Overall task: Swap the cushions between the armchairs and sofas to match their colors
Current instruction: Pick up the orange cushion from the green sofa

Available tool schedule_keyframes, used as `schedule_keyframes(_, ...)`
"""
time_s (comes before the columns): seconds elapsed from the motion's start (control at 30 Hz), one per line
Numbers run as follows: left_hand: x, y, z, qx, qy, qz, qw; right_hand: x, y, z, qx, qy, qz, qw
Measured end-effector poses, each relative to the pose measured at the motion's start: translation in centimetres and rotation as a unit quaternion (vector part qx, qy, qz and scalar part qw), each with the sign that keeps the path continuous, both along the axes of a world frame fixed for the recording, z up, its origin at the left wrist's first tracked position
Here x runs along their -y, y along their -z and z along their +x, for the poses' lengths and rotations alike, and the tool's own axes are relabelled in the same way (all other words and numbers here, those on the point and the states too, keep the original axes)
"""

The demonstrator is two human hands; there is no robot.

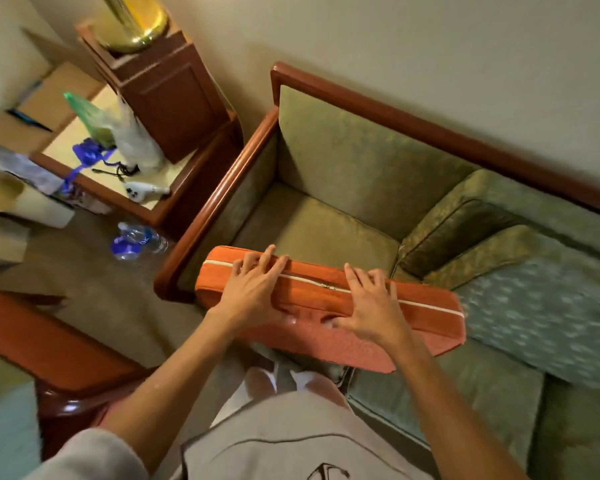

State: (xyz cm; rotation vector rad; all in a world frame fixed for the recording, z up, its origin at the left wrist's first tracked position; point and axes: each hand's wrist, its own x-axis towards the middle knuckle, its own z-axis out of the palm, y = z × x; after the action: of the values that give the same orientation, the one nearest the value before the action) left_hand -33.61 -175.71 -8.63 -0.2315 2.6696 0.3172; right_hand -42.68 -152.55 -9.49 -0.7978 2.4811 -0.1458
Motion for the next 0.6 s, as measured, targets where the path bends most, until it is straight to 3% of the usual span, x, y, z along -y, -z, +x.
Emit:
schedule_keyframes(0.17,-0.3,1.3,1.3,-0.038,0.017,-0.032,0.999,0.5,-0.8,0.9,-0.020,0.000,0.048,0.999)
schedule_keyframes(0.4,4.5,0.7,2.6,0.012,-0.021,-0.044,0.999,-7.9,-1.6,-0.2,-0.012,0.060,0.152,0.986)
schedule_keyframes(0.6,3.8,0.2,3.1,0.036,-0.029,-0.044,0.998,-10.3,-1.9,-0.1,0.028,0.059,0.158,0.985)
